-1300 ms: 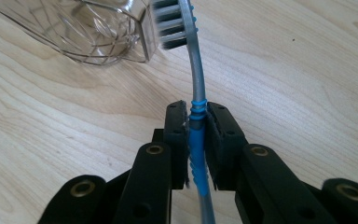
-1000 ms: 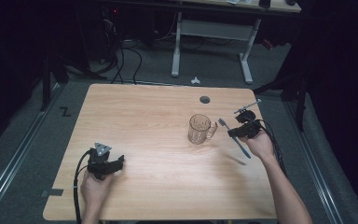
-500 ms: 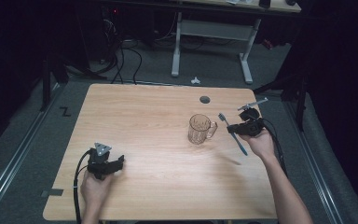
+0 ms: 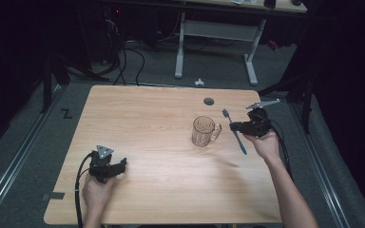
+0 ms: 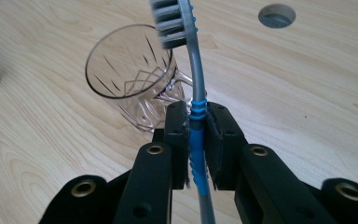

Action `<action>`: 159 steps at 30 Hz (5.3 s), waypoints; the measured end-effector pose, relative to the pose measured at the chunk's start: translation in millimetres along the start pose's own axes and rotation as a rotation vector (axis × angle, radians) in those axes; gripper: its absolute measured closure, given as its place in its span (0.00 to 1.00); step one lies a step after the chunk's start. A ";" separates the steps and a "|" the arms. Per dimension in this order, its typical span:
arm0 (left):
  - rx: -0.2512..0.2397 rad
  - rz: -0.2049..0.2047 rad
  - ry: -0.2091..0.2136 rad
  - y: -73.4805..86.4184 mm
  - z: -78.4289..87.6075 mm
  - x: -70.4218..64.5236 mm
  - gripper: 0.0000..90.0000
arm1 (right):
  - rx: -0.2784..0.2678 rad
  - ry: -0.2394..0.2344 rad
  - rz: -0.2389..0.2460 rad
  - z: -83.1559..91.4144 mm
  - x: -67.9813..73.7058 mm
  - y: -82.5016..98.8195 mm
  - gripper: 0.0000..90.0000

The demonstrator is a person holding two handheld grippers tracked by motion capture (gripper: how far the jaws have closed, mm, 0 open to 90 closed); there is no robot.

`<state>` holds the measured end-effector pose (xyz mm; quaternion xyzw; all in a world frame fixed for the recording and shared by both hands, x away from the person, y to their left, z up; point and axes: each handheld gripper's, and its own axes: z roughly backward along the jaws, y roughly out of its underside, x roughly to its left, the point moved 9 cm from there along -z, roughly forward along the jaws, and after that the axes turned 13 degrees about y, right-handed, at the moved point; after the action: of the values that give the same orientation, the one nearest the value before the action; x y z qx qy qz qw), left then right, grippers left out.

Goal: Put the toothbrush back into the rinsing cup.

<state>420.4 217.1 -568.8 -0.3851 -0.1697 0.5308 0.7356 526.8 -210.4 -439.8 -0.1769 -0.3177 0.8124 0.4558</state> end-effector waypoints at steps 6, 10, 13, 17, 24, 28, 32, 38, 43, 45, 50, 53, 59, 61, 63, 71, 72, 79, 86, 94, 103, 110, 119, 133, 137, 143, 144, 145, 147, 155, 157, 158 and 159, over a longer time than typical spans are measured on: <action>0.000 0.000 0.000 0.0 0.0 0.0 0.31 | -0.054 -0.013 -0.009 3.6 2.4 -6.1 0.89; 0.000 0.000 0.000 0.0 0.0 0.0 0.31 | -0.099 -0.029 -0.022 7.7 4.3 -11.5 0.89; 0.000 0.000 0.000 0.0 0.0 0.0 0.31 | -0.130 -0.039 -0.021 10.2 5.9 -14.6 0.89; 0.000 0.000 0.000 0.0 0.0 0.0 0.31 | -0.159 -0.051 -0.033 12.4 7.2 -17.9 0.89; 0.000 0.000 0.000 0.0 0.0 0.0 0.31 | -0.196 -0.072 -0.038 13.0 11.7 -23.3 0.89; 0.000 0.000 0.000 0.0 0.0 0.0 0.31 | -0.228 -0.074 -0.028 15.8 14.7 -27.4 0.89; 0.000 0.000 0.000 0.0 0.0 0.0 0.31 | -0.264 -0.086 -0.025 18.0 18.5 -32.9 0.89; 0.000 -0.001 -0.001 0.0 0.0 0.0 0.31 | -0.300 -0.094 -0.027 21.3 22.1 -41.9 0.89; 0.000 -0.001 -0.001 0.0 0.0 0.0 0.31 | -0.320 -0.091 -0.027 20.8 24.5 -48.8 0.89; 0.000 0.000 -0.001 0.0 -0.1 0.0 0.31 | -0.325 -0.091 -0.032 20.2 24.4 -50.9 0.89; 0.000 0.000 -0.001 0.0 -0.1 0.0 0.31 | -0.346 -0.088 -0.053 18.0 24.0 -57.8 0.89; 0.000 -0.001 -0.001 0.0 0.0 0.0 0.31 | -0.353 -0.086 -0.062 15.7 24.3 -61.0 0.89; 0.000 0.000 -0.001 0.0 0.0 0.0 0.31 | -0.382 -0.084 -0.078 11.5 25.3 -68.2 0.89; 0.000 -0.001 -0.001 0.0 0.0 0.0 0.31 | -0.393 -0.081 -0.080 9.9 25.2 -70.4 0.89; 0.002 -0.003 0.000 0.1 0.0 -0.2 0.31 | -0.404 -0.080 -0.089 8.0 24.9 -72.5 0.89; 0.003 -0.003 0.001 0.1 -0.1 -0.6 0.31 | -0.419 -0.079 -0.111 -0.9 24.9 -77.8 0.89; 0.003 -0.004 0.001 0.1 -0.1 -0.6 0.31 | -0.422 -0.078 -0.109 -1.5 25.3 -78.7 0.89; 0.003 -0.004 0.001 0.1 -0.1 -0.6 0.31 | -0.438 -0.086 -0.110 -7.6 28.1 -83.5 0.89; 0.003 -0.004 0.001 0.1 -0.1 -0.6 0.31 | -0.440 -0.083 -0.112 -14.6 27.8 -85.8 0.89; 0.002 -0.004 0.001 0.1 -0.1 -0.5 0.31 | -0.434 -0.084 -0.117 -18.8 28.5 -85.6 0.89; 0.002 -0.004 0.001 0.1 -0.1 -0.5 0.31 | -0.433 -0.079 -0.113 -21.7 27.0 -83.5 0.89; 0.003 -0.004 0.001 0.1 -0.1 -0.6 0.31 | -0.428 -0.078 -0.111 -23.6 27.0 -81.7 0.88; 0.000 -0.003 0.000 0.0 -0.2 -0.6 0.31 | -0.405 -0.067 -0.115 -23.8 23.5 -76.8 0.88; 0.001 -0.003 0.000 0.0 -0.2 -0.6 0.31 | -0.391 -0.059 -0.127 -21.2 15.1 -69.0 0.88; 0.001 -0.003 0.001 0.0 -0.2 -0.6 0.31 | -0.387 -0.057 -0.127 -19.7 13.5 -67.4 0.88; 0.001 -0.003 0.000 0.0 -0.2 -0.6 0.31 | -0.382 -0.055 -0.125 -17.3 11.5 -64.6 0.88; 0.000 -0.003 0.001 0.0 -0.2 -0.6 0.31 | -0.382 -0.055 -0.125 -17.1 11.2 -63.9 0.88; 0.000 -0.003 0.000 0.0 -0.2 -0.6 0.31 | -0.382 -0.056 -0.126 -16.8 10.9 -63.4 0.88; 0.001 -0.003 0.001 0.0 -0.2 -0.6 0.31 | -0.382 -0.057 -0.127 -16.3 10.3 -62.4 0.88; 0.001 -0.003 0.001 0.0 -0.2 -0.6 0.31 | -0.372 -0.057 -0.121 -14.0 8.7 -57.4 0.88; 0.000 -0.003 0.001 0.0 -0.2 -0.6 0.31 | -0.371 -0.053 -0.118 -13.5 8.3 -55.6 0.88; 0.001 -0.003 0.000 0.0 -0.2 -0.6 0.31 | -0.370 -0.052 -0.117 -13.3 8.2 -54.8 0.88; 0.001 -0.003 0.000 0.0 -0.2 -0.6 0.31 | -0.377 -0.050 -0.115 -12.7 8.1 -53.9 0.88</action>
<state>420.3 216.5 -568.8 -0.3848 -0.1699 0.5297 0.7365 563.8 -178.4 -412.6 -0.2205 -0.4848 0.7153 0.4524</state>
